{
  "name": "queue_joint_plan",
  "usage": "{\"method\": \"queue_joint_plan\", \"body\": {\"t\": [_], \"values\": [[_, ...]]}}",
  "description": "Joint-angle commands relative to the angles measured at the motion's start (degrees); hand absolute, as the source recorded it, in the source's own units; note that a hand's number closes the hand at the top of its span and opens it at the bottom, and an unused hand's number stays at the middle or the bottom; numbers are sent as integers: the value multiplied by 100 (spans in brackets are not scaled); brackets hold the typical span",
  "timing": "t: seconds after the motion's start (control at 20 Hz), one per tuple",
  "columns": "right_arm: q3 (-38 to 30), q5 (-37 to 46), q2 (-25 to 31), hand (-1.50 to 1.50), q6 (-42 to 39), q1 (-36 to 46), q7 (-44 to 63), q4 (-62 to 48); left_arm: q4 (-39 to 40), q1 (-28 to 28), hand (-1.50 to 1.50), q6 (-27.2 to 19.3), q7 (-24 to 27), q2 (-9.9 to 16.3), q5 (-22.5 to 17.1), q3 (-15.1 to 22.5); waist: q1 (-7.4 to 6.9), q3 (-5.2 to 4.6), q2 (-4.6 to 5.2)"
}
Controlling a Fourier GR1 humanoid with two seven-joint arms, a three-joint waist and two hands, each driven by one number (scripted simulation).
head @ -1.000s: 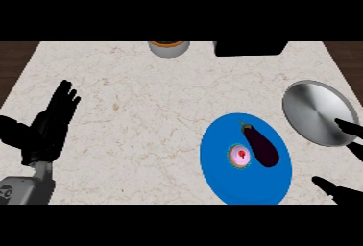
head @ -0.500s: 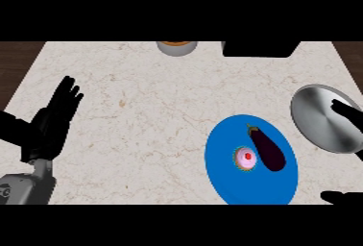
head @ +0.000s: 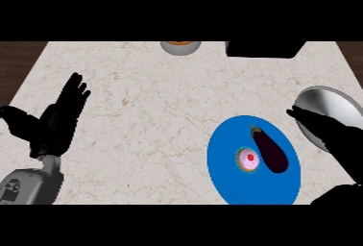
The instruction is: Pick the cupcake from the plate and place it in the pan
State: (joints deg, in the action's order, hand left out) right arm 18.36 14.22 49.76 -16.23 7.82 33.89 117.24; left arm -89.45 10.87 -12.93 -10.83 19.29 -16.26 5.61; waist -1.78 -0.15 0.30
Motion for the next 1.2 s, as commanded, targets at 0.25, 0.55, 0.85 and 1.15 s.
{"method": "queue_joint_plan", "body": {"t": [0.25, 0.55, 0.85, 1.15], "values": [[1029, 302, -977, -150, -1255, 801, 1249, -287, 143, -9, 0, 241, 56, -20, 42, -273, 136, 12, -23], [1249, 712, -1074, -150, -1956, 1170, 1965, 8, -13, -266, 0, 111, 82, -270, 218, -150, 145, 12, -33], [1395, 995, -1821, -150, -2214, 1444, 2616, 204, 486, 279, 0, 304, -11, -161, 178, -532, 189, 11, -31], [1541, 1317, -2439, -150, -2350, 1597, 2640, -550, -136, -34, 0, 294, -190, -202, 310, -438, 158, 11, -34]]}}
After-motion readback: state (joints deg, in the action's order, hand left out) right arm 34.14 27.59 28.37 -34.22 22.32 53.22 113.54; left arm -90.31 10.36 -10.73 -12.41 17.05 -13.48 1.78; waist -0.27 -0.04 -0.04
